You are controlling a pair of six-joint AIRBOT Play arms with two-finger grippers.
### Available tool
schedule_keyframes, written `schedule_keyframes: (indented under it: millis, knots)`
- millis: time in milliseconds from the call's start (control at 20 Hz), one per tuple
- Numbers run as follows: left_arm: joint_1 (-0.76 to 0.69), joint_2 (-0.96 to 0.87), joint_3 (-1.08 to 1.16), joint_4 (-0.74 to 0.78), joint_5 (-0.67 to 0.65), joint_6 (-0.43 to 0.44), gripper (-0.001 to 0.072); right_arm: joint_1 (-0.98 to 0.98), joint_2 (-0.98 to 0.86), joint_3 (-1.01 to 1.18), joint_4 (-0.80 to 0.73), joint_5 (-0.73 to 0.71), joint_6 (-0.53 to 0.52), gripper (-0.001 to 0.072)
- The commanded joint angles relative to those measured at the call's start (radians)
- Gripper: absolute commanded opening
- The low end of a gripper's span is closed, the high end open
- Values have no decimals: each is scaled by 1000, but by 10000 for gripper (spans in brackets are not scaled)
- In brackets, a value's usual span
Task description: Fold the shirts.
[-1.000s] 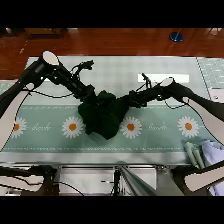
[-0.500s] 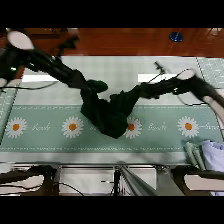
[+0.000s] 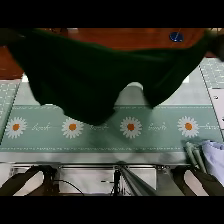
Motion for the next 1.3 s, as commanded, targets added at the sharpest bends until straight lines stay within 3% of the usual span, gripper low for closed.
schedule_keyframes:
  millis: [0,200,300,400,600,800,900,1050,1250]
  knots:
    - [68,140,21,3,71,-5,17,-71,108,180,-24,12,55,26]
    - [68,267,21,3,297,-4,18,-77,109,412,-92,3,121,26]
    - [68,314,45,6,342,-5,18,-77,109,512,-156,36,150,26]
    - [68,344,108,40,279,-32,17,-76,109,612,-253,149,180,26]
    - [67,370,301,184,-8,-214,18,-76,115,777,-418,465,222,26]
    - [66,369,380,186,-170,-330,18,-76,128,798,-488,716,247,26]
    - [65,348,346,185,-249,-339,17,-61,117,775,-509,741,249,25]
    - [66,337,158,189,-247,-289,16,-61,85,637,-507,741,226,25]
    - [66,245,-158,209,-155,-153,16,-61,-53,340,-506,684,190,25]
